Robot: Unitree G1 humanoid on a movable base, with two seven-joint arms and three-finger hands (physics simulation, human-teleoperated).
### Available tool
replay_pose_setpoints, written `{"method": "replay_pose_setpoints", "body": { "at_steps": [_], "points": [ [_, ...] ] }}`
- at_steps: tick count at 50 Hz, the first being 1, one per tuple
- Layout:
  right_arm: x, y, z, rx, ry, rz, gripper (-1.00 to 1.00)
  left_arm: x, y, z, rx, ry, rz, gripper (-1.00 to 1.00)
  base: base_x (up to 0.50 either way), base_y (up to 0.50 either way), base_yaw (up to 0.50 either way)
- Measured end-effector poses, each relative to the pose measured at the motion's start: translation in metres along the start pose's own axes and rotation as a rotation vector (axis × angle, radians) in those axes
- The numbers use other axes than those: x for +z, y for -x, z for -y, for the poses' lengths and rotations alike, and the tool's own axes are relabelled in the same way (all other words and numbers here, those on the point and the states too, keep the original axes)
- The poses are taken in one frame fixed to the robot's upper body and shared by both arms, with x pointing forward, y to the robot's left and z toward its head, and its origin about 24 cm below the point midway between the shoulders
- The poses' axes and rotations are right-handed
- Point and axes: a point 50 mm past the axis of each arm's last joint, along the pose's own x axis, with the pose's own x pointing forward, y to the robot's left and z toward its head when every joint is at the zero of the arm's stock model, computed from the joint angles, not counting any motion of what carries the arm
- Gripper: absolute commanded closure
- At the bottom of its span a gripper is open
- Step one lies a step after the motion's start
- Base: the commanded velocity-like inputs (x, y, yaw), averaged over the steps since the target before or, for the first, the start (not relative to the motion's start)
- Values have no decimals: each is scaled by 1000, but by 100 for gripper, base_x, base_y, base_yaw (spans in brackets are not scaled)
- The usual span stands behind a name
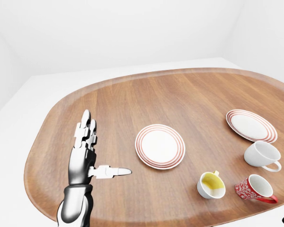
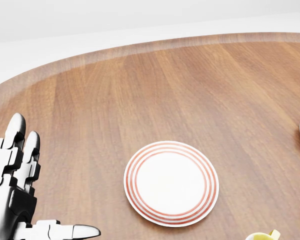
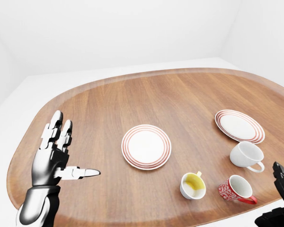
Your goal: Put the red mug on the left plate.
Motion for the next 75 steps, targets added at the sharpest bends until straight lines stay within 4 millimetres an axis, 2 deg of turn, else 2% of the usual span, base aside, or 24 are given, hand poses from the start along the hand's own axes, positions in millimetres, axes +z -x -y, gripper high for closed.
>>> {"method": "replay_pose_setpoints", "body": {
  "at_steps": [14,31,42,60,68,75],
  "points": [
    [-7,-25,-9,120,-62,13,-100,-3,1,-2,17,-1,-7,-100,0,0,0],
    [21,-47,11,126,-104,140,-100,-4,3,-4,21,-1,-7,-100,0,0,0],
    [25,-54,8,169,-141,170,-100,-4,4,-4,21,-2,-7,-100,0,0,0],
    [7,-63,-8,247,-209,119,-100,-3,7,-5,24,-1,-1,-100,0,0,0],
    [-11,-66,-5,176,-230,53,-100,-3,8,-4,21,-4,0,-100,0,0,0],
    [-18,-67,-1,122,-238,24,-100,-2,8,-4,20,-4,1,-100,0,0,0]
  ]
}}
